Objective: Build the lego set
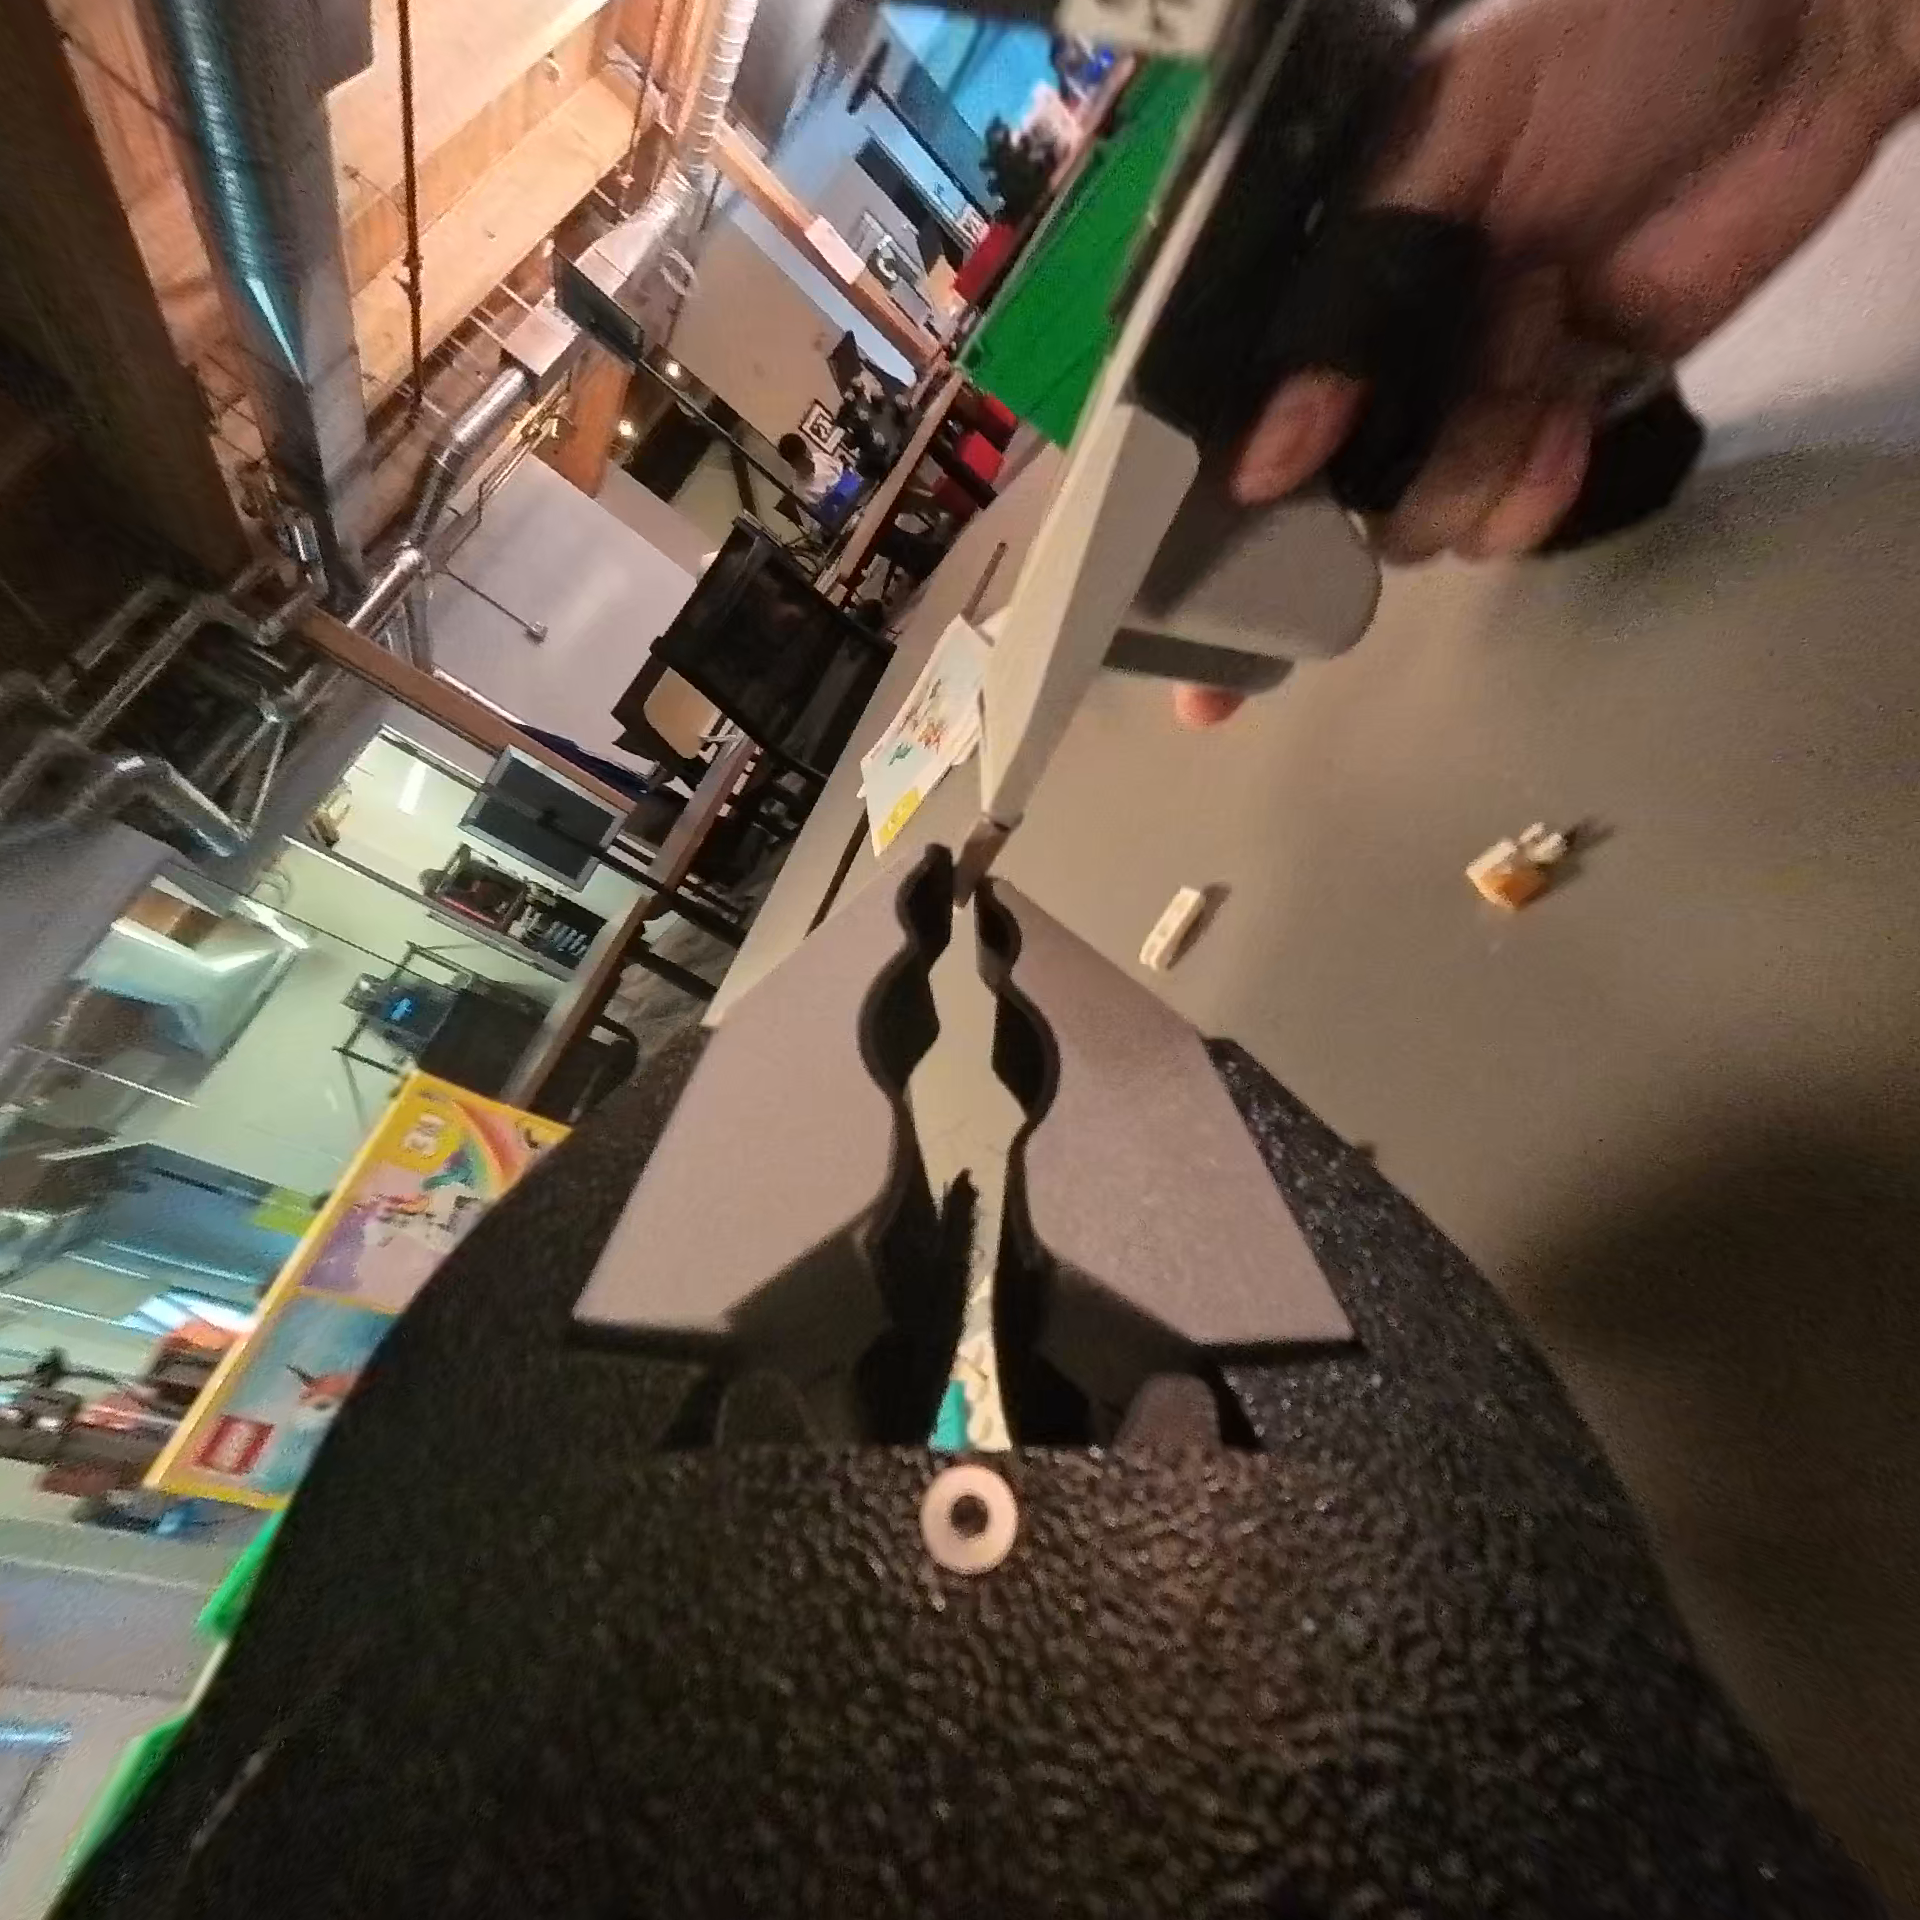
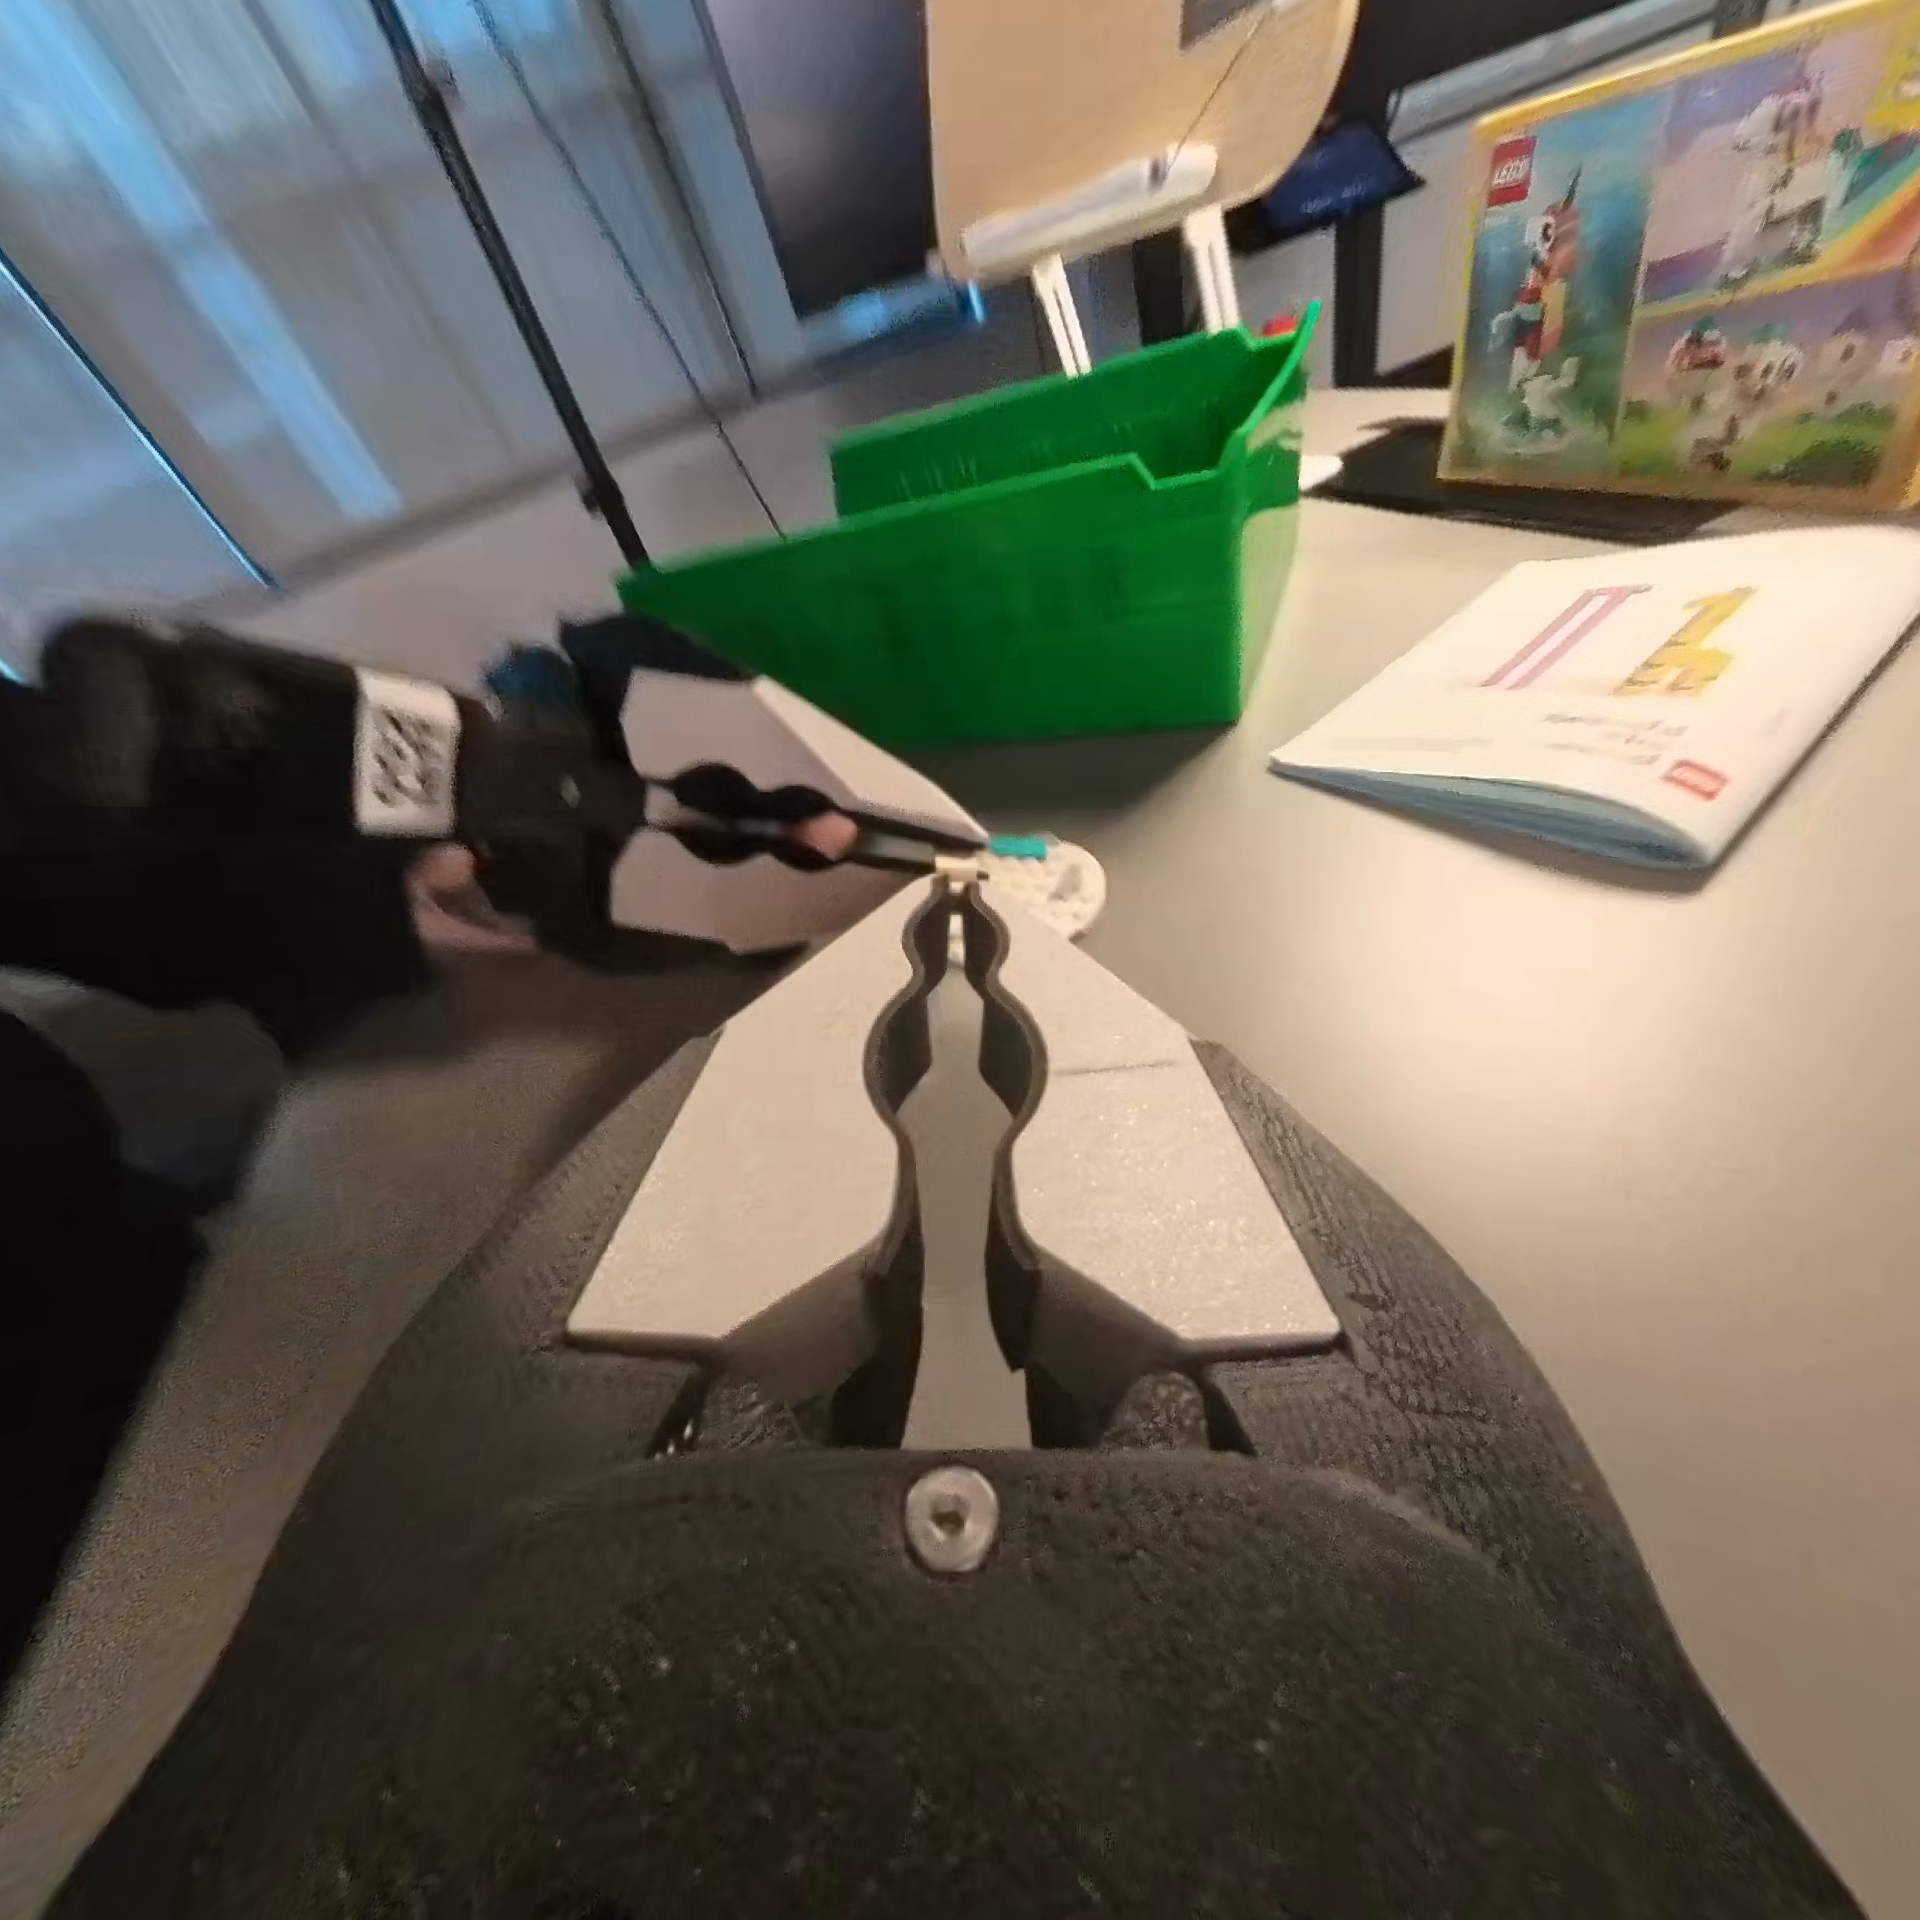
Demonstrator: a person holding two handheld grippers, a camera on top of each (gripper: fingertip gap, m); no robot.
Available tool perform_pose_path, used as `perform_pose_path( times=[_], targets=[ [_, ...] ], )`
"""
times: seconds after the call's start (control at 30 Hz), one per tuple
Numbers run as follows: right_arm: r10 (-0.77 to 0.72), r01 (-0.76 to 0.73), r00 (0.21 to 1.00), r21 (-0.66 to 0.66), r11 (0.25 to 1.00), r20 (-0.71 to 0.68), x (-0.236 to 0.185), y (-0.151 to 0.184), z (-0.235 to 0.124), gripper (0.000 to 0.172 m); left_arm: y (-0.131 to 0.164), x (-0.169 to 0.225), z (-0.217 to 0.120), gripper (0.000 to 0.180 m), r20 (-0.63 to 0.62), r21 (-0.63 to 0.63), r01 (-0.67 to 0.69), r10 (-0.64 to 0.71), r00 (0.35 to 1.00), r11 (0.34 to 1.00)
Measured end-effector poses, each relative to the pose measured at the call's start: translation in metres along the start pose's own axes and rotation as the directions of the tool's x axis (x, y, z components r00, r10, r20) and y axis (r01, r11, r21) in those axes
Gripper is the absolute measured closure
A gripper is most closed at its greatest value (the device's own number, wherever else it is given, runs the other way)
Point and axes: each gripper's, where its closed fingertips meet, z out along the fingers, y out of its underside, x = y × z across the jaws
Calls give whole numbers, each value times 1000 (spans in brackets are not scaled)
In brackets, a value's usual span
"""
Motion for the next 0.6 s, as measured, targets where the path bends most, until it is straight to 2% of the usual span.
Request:
perform_pose_path(
  times=[0.1,0.2,0.33,0.43,0.5,0.6],
  targets=[
    [-110,105,993,-105,989,-41,1,12,0,172,1,3,0,180,7,-22,-109,110,994,994],
    [-227,213,971,-173,962,-69,0,18,3,172,1,3,-1,180,1,-25,-125,126,992,992],
    [-347,314,930,-226,922,-121,6,24,5,172,11,9,1,180,-52,-65,-138,135,990,988],
    [-419,370,891,-256,893,-176,13,25,5,172,23,17,-2,180,-125,-108,-227,213,969,968],
    [-497,438,838,-263,859,-226,20,20,3,172,27,28,-4,180,-200,-123,-199,172,965,972],
    [-604,542,757,-275,794,-250,20,16,2,172,21,21,-2,180,-179,-143,-83,57,982,986]
  ],
)
